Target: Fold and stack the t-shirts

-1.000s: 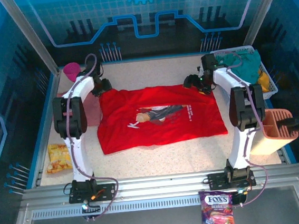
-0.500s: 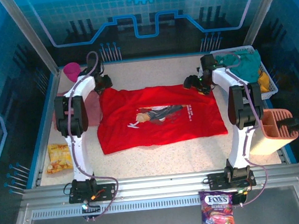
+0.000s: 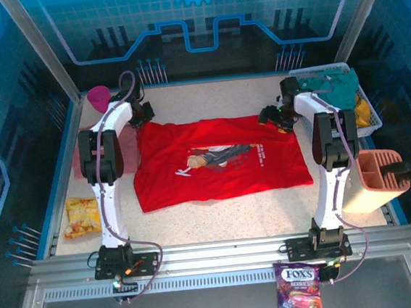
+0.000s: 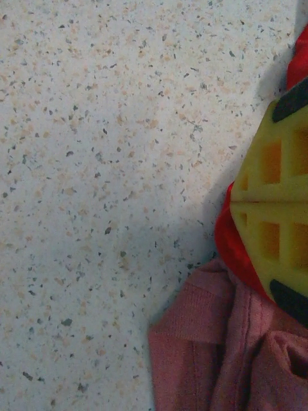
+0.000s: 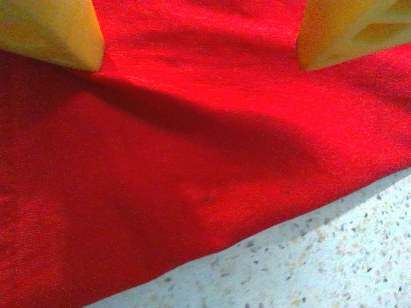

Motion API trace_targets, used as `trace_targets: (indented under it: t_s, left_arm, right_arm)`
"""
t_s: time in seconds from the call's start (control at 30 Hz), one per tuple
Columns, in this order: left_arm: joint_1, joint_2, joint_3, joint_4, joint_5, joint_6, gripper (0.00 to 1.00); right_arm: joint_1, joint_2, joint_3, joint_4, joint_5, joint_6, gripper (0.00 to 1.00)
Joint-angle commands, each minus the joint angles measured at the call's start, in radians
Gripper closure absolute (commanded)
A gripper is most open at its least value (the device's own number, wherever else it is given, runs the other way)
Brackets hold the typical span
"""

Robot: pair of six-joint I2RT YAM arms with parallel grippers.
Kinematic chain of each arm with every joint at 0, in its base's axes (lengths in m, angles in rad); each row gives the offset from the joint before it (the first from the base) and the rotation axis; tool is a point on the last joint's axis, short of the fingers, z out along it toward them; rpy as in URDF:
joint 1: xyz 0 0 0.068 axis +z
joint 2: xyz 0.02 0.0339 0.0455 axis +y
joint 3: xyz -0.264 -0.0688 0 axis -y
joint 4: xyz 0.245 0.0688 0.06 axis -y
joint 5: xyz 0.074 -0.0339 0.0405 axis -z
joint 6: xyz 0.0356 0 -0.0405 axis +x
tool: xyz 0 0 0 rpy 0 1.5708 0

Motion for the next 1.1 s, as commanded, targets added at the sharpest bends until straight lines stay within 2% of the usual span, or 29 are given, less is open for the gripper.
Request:
trace_targets:
  t_s: [0.0,0.03,0.17,0.47,0.57,0.7,0.8,1.07]
  left_arm:
    - [0.000,-0.010,0.028,-0.068,-0.016,0.021,0.83]
    - [0.000,-0.006,0.042,-0.084,-0.015,0.031,0.77]
    - [0.000,-0.008,0.056,-0.125,-0.008,0.056,0.67]
    - [-0.004,-0.021,-0.010,-0.086,0.051,0.051,0.67]
    - [-0.004,-0.002,0.007,-0.096,0.044,0.040,0.75]
    - [0.002,-0.009,0.014,-0.104,-0.002,0.000,0.93]
    - [0.012,-0.032,0.001,-0.115,-0.028,-0.012,0.99]
    - [0.047,-0.111,-0.122,-0.076,-0.049,-0.040,1.00]
  right_arm:
    - [-0.020,0.013,0.021,-0.024,0.005,0.012,0.21]
    - [-0.020,0.010,0.019,-0.022,0.006,0.011,0.21]
    - [-0.021,0.007,0.015,-0.019,-0.003,0.011,0.21]
    - [-0.024,0.008,0.012,-0.018,-0.003,0.010,0.21]
    - [-0.025,0.014,0.019,-0.022,0.002,0.009,0.21]
    - [-0.036,0.027,0.044,-0.071,0.055,0.022,0.22]
    - [-0.055,0.024,0.049,-0.094,0.094,0.031,0.24]
    - [-0.099,0.021,0.057,-0.094,0.113,0.039,0.25]
